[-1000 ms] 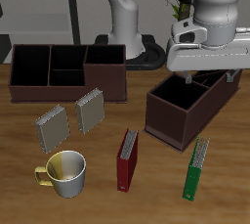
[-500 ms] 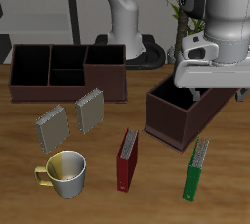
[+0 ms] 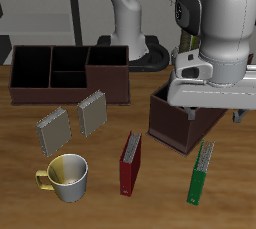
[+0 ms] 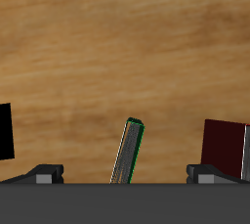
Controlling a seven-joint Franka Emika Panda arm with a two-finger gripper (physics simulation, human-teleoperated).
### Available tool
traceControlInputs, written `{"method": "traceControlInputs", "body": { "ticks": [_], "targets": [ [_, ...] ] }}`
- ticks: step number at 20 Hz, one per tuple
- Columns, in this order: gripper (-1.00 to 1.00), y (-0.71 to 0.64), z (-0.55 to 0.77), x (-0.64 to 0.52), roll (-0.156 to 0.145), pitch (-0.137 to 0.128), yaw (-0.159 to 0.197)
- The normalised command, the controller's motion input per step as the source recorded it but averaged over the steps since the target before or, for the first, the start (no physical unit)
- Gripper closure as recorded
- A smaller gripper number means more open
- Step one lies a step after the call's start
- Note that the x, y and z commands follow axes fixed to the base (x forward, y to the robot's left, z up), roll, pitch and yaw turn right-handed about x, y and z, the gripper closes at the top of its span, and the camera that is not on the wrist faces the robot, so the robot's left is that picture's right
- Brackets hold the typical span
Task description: Place the green book into the back desk caddy's left compartment and place the white-yellow mug into the back desk caddy's right compartment
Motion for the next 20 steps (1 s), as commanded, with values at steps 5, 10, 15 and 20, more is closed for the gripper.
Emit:
{"method": "traceControlInputs", "body": {
  "ticks": [5,10,15,20],
  "targets": [
    [-1.0,-0.14,-0.49,0.06,0.028,-0.022,-0.033],
    [-1.0,-0.03,-0.48,-0.02,0.01,-0.035,-0.054],
    [-1.0,0.03,-0.32,-0.08,-0.003,-0.039,-0.029],
    [-1.0,0.04,-0.37,-0.11,-0.024,-0.06,-0.032]
  ]
}}
